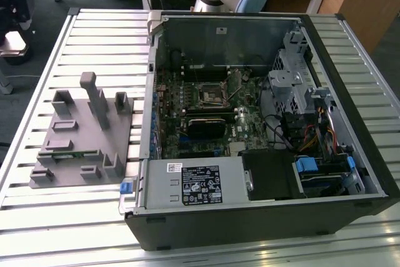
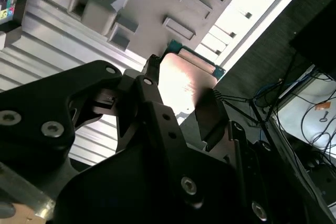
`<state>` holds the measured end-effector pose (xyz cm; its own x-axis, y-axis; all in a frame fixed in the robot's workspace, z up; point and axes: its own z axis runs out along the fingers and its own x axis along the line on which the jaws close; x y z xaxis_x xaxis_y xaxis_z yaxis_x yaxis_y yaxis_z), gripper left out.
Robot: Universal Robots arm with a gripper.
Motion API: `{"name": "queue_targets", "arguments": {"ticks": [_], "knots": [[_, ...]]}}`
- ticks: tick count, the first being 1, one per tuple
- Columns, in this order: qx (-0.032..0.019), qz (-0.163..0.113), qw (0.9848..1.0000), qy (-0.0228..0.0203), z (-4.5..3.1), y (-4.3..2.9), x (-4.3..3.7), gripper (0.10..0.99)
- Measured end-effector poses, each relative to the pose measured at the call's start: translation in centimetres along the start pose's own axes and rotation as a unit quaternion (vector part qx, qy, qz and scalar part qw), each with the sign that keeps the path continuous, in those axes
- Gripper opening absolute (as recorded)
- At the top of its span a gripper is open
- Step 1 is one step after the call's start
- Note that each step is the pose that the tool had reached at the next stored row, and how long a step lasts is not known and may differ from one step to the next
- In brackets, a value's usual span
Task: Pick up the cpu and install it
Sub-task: 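Pick up the cpu and move it towards the insertion slot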
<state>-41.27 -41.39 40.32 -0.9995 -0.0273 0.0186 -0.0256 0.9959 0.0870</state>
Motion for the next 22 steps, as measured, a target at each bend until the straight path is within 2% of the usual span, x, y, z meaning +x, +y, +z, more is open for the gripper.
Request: {"name": "queue_targets", "arguments": {"ticks": [11, 15, 22], "knots": [[0.0000, 0.000, 1.0000, 0.0000, -0.06, -0.12, -4.91, 0.525], [0.0000, 0.000, 1.0000, 0.0000, 0.12, -0.09, -6.46, 0.525], [0.0000, 0.000, 1.0000, 0.0000, 0.34, -0.11, -9.65, 0.525]]}}
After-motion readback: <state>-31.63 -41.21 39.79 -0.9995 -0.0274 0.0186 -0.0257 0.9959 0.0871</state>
